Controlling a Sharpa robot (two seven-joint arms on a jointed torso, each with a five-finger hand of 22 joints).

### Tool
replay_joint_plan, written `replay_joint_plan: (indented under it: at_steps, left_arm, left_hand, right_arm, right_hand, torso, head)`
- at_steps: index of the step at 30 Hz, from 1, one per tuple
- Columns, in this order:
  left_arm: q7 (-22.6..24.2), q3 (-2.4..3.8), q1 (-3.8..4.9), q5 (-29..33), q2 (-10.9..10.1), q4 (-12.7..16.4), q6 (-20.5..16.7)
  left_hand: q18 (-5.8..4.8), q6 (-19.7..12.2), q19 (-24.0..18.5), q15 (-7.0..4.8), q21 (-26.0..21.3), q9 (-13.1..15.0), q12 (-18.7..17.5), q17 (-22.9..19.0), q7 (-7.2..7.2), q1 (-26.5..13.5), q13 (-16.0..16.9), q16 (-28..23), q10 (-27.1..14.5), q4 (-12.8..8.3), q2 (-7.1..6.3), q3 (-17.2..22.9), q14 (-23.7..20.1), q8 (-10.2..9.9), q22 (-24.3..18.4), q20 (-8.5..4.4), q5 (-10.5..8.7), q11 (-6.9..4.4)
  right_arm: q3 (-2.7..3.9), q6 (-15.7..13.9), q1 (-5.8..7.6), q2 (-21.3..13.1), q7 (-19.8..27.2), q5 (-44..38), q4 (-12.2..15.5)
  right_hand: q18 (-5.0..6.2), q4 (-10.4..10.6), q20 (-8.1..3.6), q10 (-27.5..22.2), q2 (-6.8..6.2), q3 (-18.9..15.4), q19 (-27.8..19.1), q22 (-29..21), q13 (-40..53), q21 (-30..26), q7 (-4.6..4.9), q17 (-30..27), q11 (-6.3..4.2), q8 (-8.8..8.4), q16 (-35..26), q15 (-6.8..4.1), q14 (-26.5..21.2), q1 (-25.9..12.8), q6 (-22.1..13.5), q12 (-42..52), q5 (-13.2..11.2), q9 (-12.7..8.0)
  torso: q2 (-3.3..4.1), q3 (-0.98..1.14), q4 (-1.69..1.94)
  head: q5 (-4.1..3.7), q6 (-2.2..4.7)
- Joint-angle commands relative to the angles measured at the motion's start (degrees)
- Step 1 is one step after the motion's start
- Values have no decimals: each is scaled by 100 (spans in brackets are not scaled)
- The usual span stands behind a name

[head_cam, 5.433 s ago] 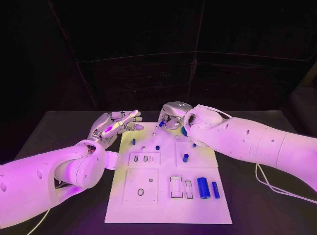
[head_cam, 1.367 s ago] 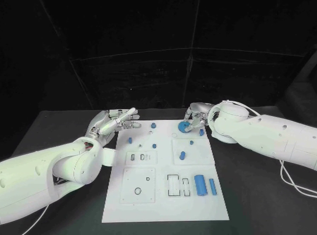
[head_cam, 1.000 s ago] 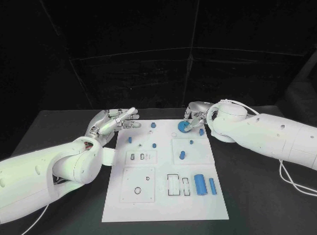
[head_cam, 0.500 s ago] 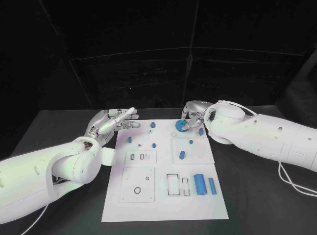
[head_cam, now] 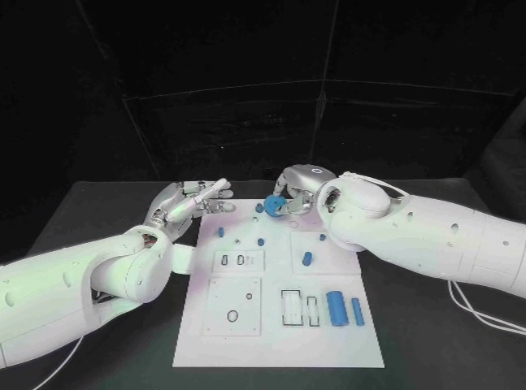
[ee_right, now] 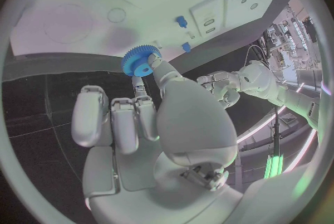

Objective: Assemble the parts on the task board

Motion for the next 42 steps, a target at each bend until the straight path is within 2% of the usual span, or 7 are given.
replay_joint_plan:
  at_steps: [1, 5, 14, 21, 35, 39, 42]
  left_arm:
    - [24, 3, 9, -14, -1, -7, 81]
    - [26, 3, 10, -14, 15, -31, 83]
    - [23, 3, 10, -14, 31, -71, 94]
    - [25, 3, 10, -14, 26, -76, 91]
    - [25, 3, 10, -14, 39, -85, 97]
    - [23, 3, 10, -14, 39, -88, 96]
    - [22, 3, 10, -14, 39, -92, 96]
  left_hand:
    - [36, 27, 30, 2, -3, -4, -34, 6, -9, -14, -5, -27, 23, -13, 2, -12, 5, -28, -5, -4, 17, 17]
    - [36, 27, 30, 2, -3, -4, -34, 6, -9, -14, -5, -27, 23, -13, 2, -12, 5, -28, -5, -4, 17, 17]
    - [36, 27, 30, 2, -3, -4, -34, 6, -9, -14, -5, -27, 23, -13, 2, -12, 5, -28, -5, -4, 17, 17]
    - [36, 27, 30, 2, -3, -4, -34, 6, -9, -14, -5, -27, 23, -13, 2, -12, 5, -28, -5, -4, 17, 17]
    - [36, 27, 30, 2, -3, -4, -34, 6, -9, -14, -5, -27, 23, -13, 2, -12, 5, -28, -5, -4, 17, 17]
    - [36, 27, 30, 2, -3, -4, -34, 6, -9, -14, -5, -27, 23, -13, 2, -12, 5, -28, -5, -4, 17, 17]
    - [36, 27, 30, 2, -3, -4, -34, 6, -9, -14, -5, -27, 23, -13, 2, -12, 5, -28, -5, -4, 17, 17]
  right_arm:
    - [0, -316, 8, 130, -136, -421, -27]
    - [-22, -282, -16, 376, -145, -484, -167]
    - [-58, -1, -91, 750, -109, -516, -504]
    - [-80, 227, -107, 863, -86, -519, -642]
    - [-97, 531, -146, 930, 4, -520, -714]
    - [-99, 528, -149, 938, -5, -520, -738]
    - [-100, 495, -150, 949, -15, -511, -763]
  right_hand:
    - [-115, 4, -4, 82, -4, 54, 38, 7, 597, 34, -169, 721, -11, -8, 27, -37, 457, -45, 298, 39, 36, 27]
    - [-116, 1, -5, 84, -4, 68, 41, 17, 599, 38, -170, 721, -13, -14, 27, -38, 457, -47, 305, 40, 36, 27]
    - [-118, -1, -6, 81, -17, 94, 44, 25, 595, 42, -167, 708, -11, -40, 22, -39, 454, -65, 309, 35, 16, 24]
    - [-119, -1, -5, 74, -50, 126, 42, 28, 586, 43, -160, 696, -6, -83, 17, -36, 452, -107, 314, 23, -31, 20]
    - [-123, 8, 8, 40, -189, 144, 42, 45, 543, 49, -132, 682, 19, -205, 11, -18, 448, -231, 280, -18, -79, 12]
    - [-124, 38, 28, -7, -273, 123, 39, 47, 479, 50, -90, 675, 54, -315, 8, 9, 447, -324, 167, -70, -105, 2]
    - [-127, 68, 63, -69, -353, 69, 37, 51, 394, 51, -20, 672, 115, -508, 7, 57, 446, -404, -141, -137, -125, -15]
  torso:
    - [8, -7, 15]
    - [8, -8, 1]
    - [11, -2, 20]
    - [11, 2, 6]
    - [12, 5, 4]
    - [13, 6, -1]
    - [10, 4, -3]
  head:
    - [14, -14]
    - [34, -11]
    - [20, -15]
    - [47, -28]
    - [64, -70]
    - [65, -72]
    - [63, -72]
